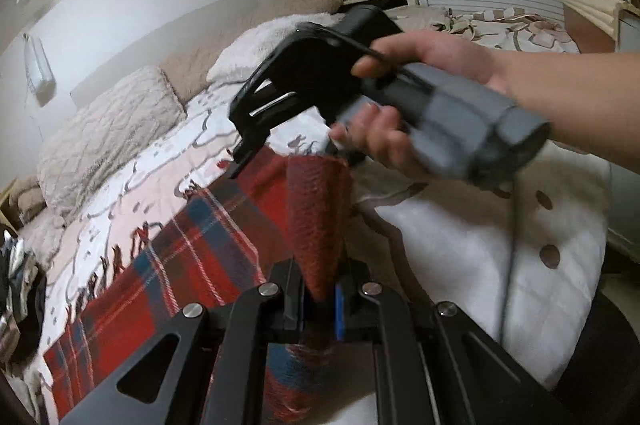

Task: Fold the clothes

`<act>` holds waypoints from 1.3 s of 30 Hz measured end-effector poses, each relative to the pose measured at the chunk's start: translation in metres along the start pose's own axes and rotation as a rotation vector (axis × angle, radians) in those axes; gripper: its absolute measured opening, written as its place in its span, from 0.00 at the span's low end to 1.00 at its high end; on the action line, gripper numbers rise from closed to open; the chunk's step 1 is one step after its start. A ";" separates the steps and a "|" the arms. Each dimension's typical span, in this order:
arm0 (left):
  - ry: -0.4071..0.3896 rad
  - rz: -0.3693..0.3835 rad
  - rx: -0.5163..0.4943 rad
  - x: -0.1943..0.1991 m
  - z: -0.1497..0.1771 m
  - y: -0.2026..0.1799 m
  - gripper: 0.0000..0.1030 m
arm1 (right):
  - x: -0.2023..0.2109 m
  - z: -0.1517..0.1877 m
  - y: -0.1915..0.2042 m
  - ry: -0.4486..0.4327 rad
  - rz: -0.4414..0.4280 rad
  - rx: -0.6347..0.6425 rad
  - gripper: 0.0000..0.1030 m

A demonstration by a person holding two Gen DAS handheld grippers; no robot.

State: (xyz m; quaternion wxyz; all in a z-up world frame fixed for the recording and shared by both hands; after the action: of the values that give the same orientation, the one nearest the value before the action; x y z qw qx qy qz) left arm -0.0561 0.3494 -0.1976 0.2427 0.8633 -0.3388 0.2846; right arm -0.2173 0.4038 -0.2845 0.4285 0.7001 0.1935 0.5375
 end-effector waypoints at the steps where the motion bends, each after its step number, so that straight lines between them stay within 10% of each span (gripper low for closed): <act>1: 0.015 0.013 0.011 -0.003 0.001 -0.001 0.10 | -0.001 -0.004 -0.002 -0.012 0.024 0.011 0.19; 10: 0.017 0.196 0.094 0.033 -0.013 -0.035 0.09 | 0.051 0.032 0.014 -0.145 0.080 0.114 0.09; 21: -0.207 0.434 0.154 0.133 -0.067 -0.084 0.09 | 0.188 0.087 0.040 -0.324 0.143 0.084 0.09; 27: -0.239 0.352 0.238 0.146 -0.044 -0.047 0.09 | 0.170 0.094 0.042 -0.287 0.289 0.034 0.09; 39: -0.271 0.039 0.597 0.203 0.055 0.114 0.09 | 0.025 0.096 0.214 -0.153 0.246 0.380 0.09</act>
State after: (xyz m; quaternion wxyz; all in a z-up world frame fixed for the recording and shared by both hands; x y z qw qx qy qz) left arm 0.0033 0.1509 -0.0777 -0.0739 0.9198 -0.2859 0.2585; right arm -0.1607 0.2652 -0.1022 0.2337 0.8250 0.1713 0.4851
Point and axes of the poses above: each gripper's, at about its wrist camera, not at the fingertips, and x roughly against the way its jaws point, y to its left, z to its underside, the point moved 6 cm from there along -x, roughly the way its jaws point, and after that the axes turned 5 degrees about z, right-handed, at the moved point
